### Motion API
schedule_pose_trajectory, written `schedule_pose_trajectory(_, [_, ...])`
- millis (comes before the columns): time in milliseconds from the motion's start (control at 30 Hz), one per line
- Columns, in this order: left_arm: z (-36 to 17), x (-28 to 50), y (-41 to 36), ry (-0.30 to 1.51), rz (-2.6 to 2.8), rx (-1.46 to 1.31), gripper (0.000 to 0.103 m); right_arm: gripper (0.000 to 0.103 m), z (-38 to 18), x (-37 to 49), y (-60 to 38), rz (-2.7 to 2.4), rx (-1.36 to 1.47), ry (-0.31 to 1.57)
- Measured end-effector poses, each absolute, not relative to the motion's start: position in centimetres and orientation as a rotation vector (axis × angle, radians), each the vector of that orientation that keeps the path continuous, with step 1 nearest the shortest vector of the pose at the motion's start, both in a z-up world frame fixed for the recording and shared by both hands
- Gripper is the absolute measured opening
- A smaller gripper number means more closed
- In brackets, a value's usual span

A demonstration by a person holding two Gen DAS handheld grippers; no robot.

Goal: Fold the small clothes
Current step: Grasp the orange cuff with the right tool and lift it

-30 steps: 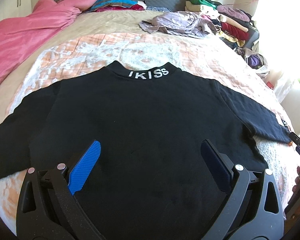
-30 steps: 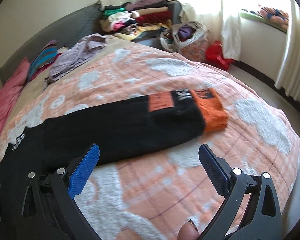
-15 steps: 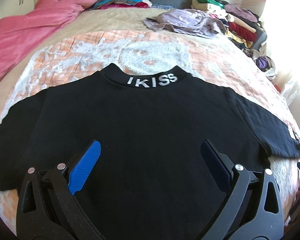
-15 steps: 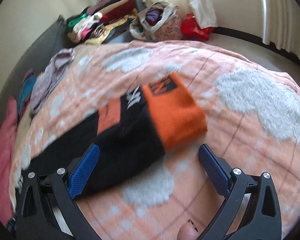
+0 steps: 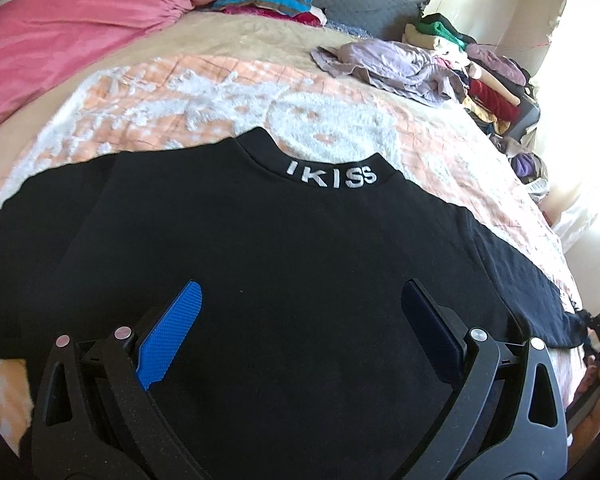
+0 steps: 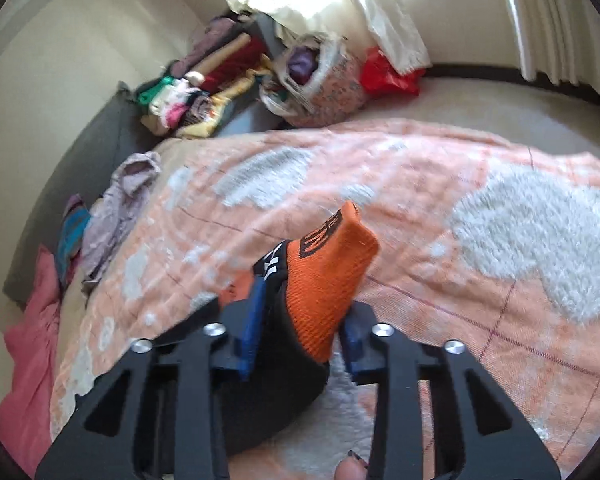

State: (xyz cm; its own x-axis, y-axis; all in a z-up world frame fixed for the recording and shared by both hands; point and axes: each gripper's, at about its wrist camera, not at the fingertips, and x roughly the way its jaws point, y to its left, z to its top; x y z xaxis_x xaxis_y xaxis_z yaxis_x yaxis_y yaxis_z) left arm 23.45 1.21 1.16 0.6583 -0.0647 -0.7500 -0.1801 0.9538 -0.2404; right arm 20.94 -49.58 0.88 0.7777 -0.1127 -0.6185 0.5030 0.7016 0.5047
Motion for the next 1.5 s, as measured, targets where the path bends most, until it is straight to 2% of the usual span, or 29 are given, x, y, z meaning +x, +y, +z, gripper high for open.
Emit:
schedule_pose_trajectory(300, [3.2, 21.7, 1.2, 0.815, 0.032, -0.322, 0.094, 0.015, 6.8, 20.5, -44.2, -0.193, 0.552, 0.471])
schedule_pose_trajectory(733, [5.0, 20.1, 2.0, 0.787, -0.015, -0.383, 0.094, 0.015, 12.0, 21.5, -32.9, 0.094, 0.401, 0.445])
schedule_pose_trajectory(1000, [5.0, 19.5, 4.8, 0.773, -0.012, -0.468, 0.094, 0.014, 13.2, 21.7, -25.1, 0.271, 0.344, 0.476])
schedule_pose_trajectory(1500, [2.7, 18.7, 9.5, 0.787, -0.027, -0.627, 0.093, 0.014, 10.8, 23.0, -11.9, 0.467, 0.287, 0.602])
